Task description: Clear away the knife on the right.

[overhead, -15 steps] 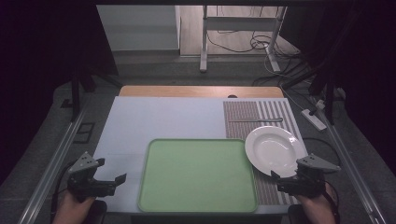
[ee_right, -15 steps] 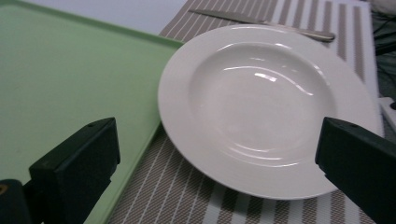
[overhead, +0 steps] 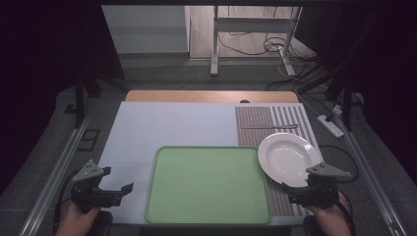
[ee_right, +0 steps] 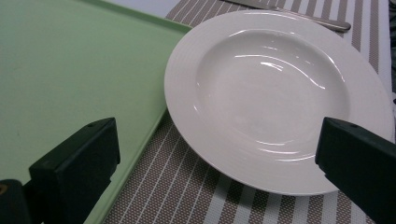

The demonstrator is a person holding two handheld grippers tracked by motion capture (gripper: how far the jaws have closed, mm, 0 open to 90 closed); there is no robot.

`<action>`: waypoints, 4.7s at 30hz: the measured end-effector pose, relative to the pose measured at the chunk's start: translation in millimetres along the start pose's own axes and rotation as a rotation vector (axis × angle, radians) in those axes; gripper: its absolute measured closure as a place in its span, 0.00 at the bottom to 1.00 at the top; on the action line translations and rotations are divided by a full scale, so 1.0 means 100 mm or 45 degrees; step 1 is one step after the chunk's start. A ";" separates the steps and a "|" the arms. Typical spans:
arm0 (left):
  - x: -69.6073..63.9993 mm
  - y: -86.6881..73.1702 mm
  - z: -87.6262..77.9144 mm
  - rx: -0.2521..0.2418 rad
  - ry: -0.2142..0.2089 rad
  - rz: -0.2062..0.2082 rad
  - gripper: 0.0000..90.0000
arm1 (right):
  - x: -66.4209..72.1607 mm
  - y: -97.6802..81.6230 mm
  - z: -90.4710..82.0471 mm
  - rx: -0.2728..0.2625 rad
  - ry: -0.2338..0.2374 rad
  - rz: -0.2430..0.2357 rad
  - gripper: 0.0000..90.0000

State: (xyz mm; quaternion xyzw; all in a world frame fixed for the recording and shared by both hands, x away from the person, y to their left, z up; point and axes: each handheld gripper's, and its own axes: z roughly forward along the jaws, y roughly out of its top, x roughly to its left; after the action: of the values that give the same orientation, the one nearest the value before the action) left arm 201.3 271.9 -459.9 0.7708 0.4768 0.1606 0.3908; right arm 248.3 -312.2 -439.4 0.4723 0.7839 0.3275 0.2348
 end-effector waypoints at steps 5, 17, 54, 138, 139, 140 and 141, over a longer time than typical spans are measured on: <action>-0.01 0.00 0.00 0.007 0.003 0.011 0.01 | 0.00 0.01 0.02 0.022 0.009 -0.002 0.01; -0.01 0.01 0.01 0.013 0.003 0.024 0.01 | 0.00 0.00 -0.01 -0.005 0.008 -0.003 0.01; -0.01 0.01 0.02 0.020 0.004 0.021 0.01 | 0.01 0.20 0.23 -0.072 0.199 -0.051 0.01; 0.00 0.01 0.02 0.013 -0.006 0.008 0.01 | -1.00 1.22 2.02 0.240 -0.071 0.070 0.00; 0.00 0.01 0.02 0.014 -0.006 0.013 0.01 | -1.02 1.24 2.04 0.244 -0.077 0.049 0.02; 0.00 0.01 0.02 0.014 -0.005 0.015 0.01 | -1.02 1.26 2.04 0.244 -0.076 0.038 0.06; 0.00 0.01 0.02 0.014 -0.005 0.015 0.01 | -1.04 1.27 2.05 0.246 -0.083 0.029 0.09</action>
State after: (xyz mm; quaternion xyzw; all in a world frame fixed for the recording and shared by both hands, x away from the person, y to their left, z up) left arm 203.1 270.6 -460.3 0.7760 0.4726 0.1588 0.3864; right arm 507.4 -302.0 -478.3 0.5120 0.7984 0.2374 0.2099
